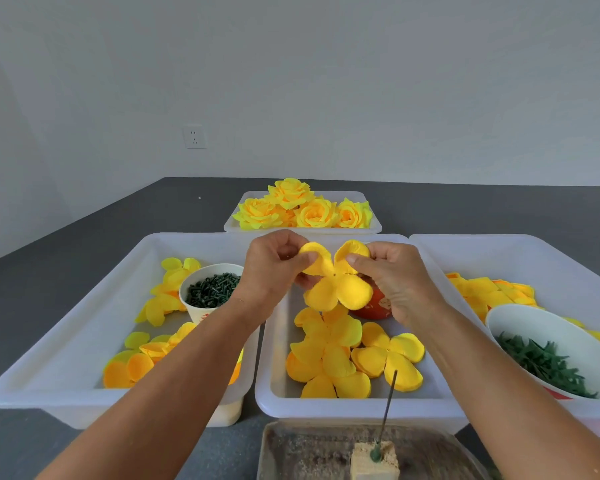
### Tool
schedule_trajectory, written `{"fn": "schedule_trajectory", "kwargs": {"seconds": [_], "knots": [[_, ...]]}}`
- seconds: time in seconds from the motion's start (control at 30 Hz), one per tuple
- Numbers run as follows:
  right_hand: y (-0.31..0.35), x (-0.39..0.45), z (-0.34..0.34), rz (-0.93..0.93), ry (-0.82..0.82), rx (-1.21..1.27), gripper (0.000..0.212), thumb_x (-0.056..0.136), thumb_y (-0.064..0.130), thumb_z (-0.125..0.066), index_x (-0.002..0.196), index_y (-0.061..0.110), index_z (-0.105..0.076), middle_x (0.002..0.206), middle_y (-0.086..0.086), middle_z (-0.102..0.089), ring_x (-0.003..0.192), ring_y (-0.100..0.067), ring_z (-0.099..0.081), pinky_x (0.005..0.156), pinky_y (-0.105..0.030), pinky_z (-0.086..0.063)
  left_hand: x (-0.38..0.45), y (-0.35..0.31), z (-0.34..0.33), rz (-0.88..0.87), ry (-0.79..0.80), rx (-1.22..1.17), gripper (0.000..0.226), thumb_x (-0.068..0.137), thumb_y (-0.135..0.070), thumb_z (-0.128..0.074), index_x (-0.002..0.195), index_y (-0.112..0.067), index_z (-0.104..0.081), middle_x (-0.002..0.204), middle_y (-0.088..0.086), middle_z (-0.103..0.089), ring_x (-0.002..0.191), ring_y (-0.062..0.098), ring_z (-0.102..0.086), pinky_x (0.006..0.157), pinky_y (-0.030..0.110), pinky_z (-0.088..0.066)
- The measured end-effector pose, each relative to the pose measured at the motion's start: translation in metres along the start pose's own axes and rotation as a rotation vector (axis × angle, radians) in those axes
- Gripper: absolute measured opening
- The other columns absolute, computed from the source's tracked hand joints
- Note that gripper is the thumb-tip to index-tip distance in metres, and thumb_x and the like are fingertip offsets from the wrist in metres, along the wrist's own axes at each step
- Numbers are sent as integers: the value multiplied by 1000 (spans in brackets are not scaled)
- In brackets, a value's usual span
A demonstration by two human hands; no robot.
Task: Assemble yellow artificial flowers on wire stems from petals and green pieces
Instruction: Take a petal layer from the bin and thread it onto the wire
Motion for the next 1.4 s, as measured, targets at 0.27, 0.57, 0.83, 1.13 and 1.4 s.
{"fn": "schedule_trajectory", "kwargs": {"seconds": [0.27,0.57,0.83,1.13,1.4], "knots": [[1,-7,-9,-35,88,153,25,79,31,-71,90,9,-72,88,-8,-72,88,-22,-66,82,-37,-52,0,5,-6,29,39,150,15,79,-16,-73,66,-13,-65,59,2,-56,53,12,-52,47,22,-43],[-9,-9,-14,-230,152,326,18,83,5,-66,99,-3,-65,86,-15,-71,70,-21,-69,66,-30,-58,2,2,0,45,-19,-74,28,78,14,-59,79,-14,-57,76,9,-60,70,22,-55,65,32,-45],[24,-16,-4,250,4,-314,11,74,16,-78,73,9,-70,67,-13,-68,61,-23,-66,67,-41,-56,-3,-2,-17,-88,167,279,13,79,-9,-72,77,-22,-71,72,-8,-67,64,6,-59,61,21,-51],[22,-12,-9,244,62,-185,12,76,22,-76,75,10,-72,69,-9,-69,62,-18,-65,63,-31,-53,-3,-9,-12,-183,75,365,1,81,-10,-70,82,-9,-71,73,-10,-64,68,2,-58,65,16,-49],[7,-6,-6,102,74,-55,16,70,21,-80,66,11,-68,64,-8,-69,56,-12,-62,56,-25,-51,-5,-10,-17,-219,102,343,7,79,-10,-72,83,-15,-71,77,-4,-68,68,4,-61,62,18,-51]]}}
Point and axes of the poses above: each hand's wrist, its own x-axis towards the middle knuckle, its own z-axis out of the back of the hand, y = z × x, the point moved 8 cm from there along x, towards the middle knuckle
